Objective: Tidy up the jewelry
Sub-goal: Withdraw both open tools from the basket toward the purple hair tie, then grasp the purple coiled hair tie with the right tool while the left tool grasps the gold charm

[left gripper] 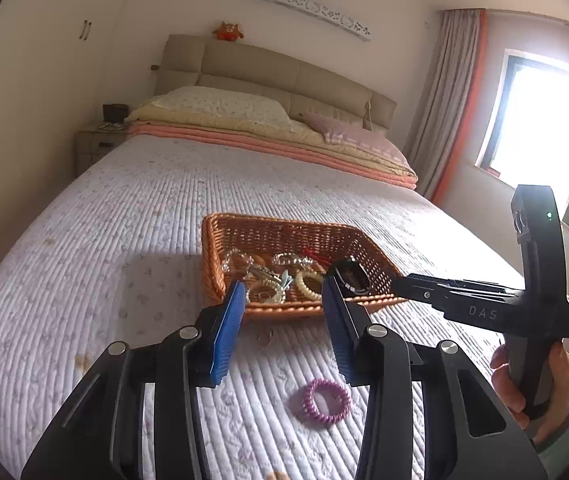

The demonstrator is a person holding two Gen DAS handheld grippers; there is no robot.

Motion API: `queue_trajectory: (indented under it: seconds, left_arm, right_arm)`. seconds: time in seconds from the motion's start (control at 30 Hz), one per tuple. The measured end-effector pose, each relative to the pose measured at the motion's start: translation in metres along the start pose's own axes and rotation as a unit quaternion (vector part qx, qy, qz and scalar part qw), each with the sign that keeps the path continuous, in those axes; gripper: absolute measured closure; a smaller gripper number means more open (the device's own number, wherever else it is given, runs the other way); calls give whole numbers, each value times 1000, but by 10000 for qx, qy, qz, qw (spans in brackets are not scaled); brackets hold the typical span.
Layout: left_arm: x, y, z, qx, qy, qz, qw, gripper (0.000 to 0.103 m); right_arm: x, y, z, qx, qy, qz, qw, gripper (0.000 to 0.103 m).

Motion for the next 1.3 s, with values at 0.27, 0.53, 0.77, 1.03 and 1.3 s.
queue_trajectory:
  seconds: [0.27,0.53,0.77,1.03,1.3]
  left_arm:
    - [-30,7,36,-39,-171,41,9998,64]
    - [6,-1,79,-255,-828,-21,9962,64]
    - [44,-13,82,-568,-1167,282,9911,64]
    - [82,-5,67,-150,-1473,208,9888,64]
    - [127,-1,56,106,-1771,203,9839,64]
  right_arm:
    - [0,-14,52,-145,-60,123,9998,75]
    - [42,-4,96,95,-448,294,9985,75]
    - [59,-9,99,88,-563,239,9981,75]
    - [78,-21,96,-255,-683,696,9949,86]
    - [80,17,75,-22,-485,1049,9933,93]
Point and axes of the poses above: each gripper's, at about its wrist camera, not at the fingertips, and x roughly the way its jaws point, y to its right, z to its underside, the point moved 1 cm from there along x, roughly the way its jaws point, and after that the axes turned 10 degrees about x, right-handed, at the moved point
